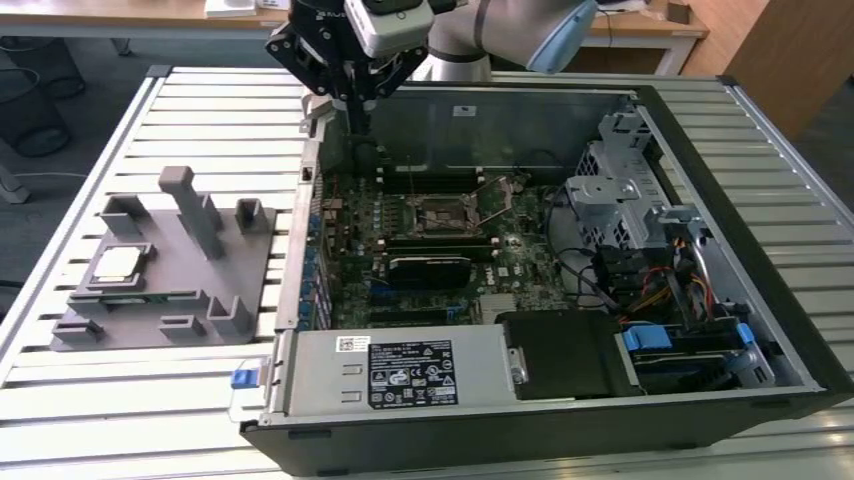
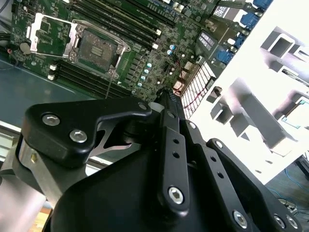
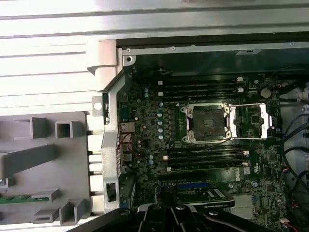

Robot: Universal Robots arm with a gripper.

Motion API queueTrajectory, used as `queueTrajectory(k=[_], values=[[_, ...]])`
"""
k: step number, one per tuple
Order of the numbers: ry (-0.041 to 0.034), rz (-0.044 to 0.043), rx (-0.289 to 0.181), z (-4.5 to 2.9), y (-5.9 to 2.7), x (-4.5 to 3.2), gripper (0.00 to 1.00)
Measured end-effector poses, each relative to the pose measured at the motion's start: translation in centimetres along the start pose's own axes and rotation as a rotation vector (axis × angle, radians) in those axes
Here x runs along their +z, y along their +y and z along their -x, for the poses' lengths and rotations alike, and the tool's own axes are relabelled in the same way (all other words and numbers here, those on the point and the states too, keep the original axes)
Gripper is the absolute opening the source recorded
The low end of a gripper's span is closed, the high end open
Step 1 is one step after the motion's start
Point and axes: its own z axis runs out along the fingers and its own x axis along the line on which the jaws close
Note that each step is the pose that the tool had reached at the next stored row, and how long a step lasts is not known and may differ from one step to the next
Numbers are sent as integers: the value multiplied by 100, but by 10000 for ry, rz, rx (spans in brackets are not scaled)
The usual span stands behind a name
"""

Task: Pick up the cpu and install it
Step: 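Reach for the cpu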

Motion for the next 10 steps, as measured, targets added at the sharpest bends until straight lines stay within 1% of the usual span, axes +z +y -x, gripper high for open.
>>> queueTrajectory(k=[6,10], values=[[1,-1,0,-38,-3,3,11],[0,0,-1,-86,-7,4,11]])
